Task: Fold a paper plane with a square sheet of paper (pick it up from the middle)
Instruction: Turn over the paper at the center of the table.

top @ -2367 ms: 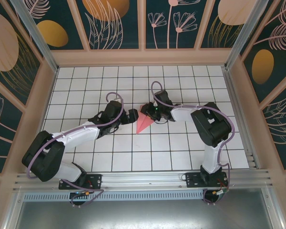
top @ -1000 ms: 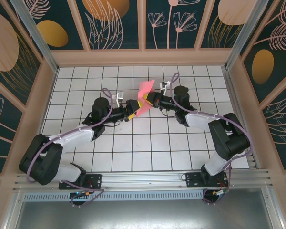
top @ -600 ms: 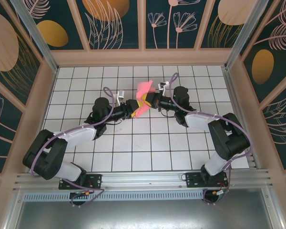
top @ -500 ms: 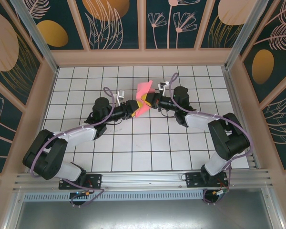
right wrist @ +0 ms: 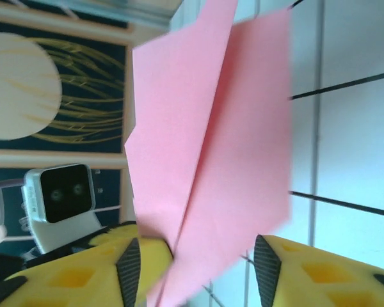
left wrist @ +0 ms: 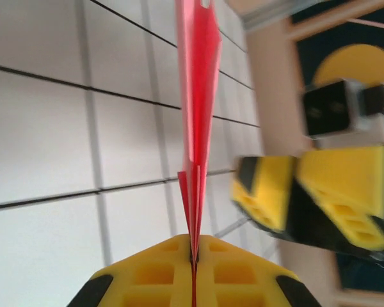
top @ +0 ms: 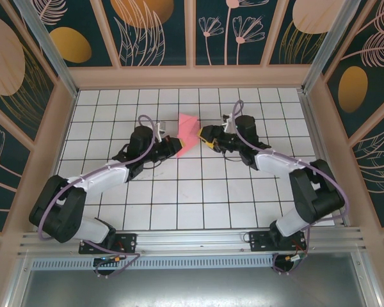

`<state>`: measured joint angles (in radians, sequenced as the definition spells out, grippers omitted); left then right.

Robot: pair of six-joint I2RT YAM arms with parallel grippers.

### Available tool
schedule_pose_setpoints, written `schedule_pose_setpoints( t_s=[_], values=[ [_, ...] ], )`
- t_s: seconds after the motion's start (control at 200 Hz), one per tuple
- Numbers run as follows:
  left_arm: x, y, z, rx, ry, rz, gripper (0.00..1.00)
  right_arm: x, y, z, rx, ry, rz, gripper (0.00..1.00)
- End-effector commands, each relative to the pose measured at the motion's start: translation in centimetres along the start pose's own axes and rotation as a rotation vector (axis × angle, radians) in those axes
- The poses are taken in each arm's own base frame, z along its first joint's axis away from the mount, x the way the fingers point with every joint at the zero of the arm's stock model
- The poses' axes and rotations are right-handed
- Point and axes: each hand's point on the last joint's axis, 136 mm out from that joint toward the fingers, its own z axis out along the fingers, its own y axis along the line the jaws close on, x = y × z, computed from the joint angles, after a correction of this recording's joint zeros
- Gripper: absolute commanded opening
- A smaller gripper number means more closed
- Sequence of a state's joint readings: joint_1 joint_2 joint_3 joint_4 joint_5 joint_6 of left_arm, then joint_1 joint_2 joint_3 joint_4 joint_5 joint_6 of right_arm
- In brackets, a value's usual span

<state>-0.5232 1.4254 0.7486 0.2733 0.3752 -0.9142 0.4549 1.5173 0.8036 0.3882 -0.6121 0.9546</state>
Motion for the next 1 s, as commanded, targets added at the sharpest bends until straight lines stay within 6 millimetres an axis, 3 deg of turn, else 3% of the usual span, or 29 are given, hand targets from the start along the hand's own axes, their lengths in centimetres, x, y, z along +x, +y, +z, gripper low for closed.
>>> schedule_pose_setpoints(
  t_s=[0.0,0.265,0.32,0.455,0.57,0.661,0.816,0.896,0.991],
  values=[
    [-1.3,5.7,-2.3,-0.38,-0.033,0.197,0.09,-0.8,-2.5,-2.0,0.198,-0.083,-0.091,0.61],
    [-3.9,10.7,-5.8,-0.857,-0.096,0.356,0.08,-1.2,-5.3,-3.7,0.388,-0.179,-0.113,0.7],
    [-4.9,10.3,-6.0,-0.93,-0.128,0.396,0.08,-1.1,-5.6,-3.8,0.409,-0.187,-0.109,0.7],
    [-4.4,11.8,-5.2,-1.093,-0.1,0.473,0.09,-1.2,-6.3,-4.0,0.441,-0.206,-0.093,0.7],
    [-3.2,13.2,-3.2,-1.172,-0.052,0.521,0.1,-1.3,-6.8,-4.1,0.461,-0.214,-0.08,0.7],
    [-1.9,13.4,-0.6,-1.112,-0.001,0.508,0.2,-1.3,-7.2,-4.1,0.478,-0.22,-0.068,0.7],
    [0.5,10.7,4.0,-0.806,0.076,0.427,0.55,-0.9,-8.1,-4.2,0.491,-0.225,-0.045,0.7],
    [0.7,8.6,5.0,-0.677,0.085,0.41,0.66,-0.6,-8.3,-3.7,0.483,-0.21,-0.045,0.69],
    [-0.2,6.8,4.8,-0.568,0.07,0.38,0.76,0.0,-8.3,-2.6,0.474,-0.186,-0.06,0.68]
  ],
)
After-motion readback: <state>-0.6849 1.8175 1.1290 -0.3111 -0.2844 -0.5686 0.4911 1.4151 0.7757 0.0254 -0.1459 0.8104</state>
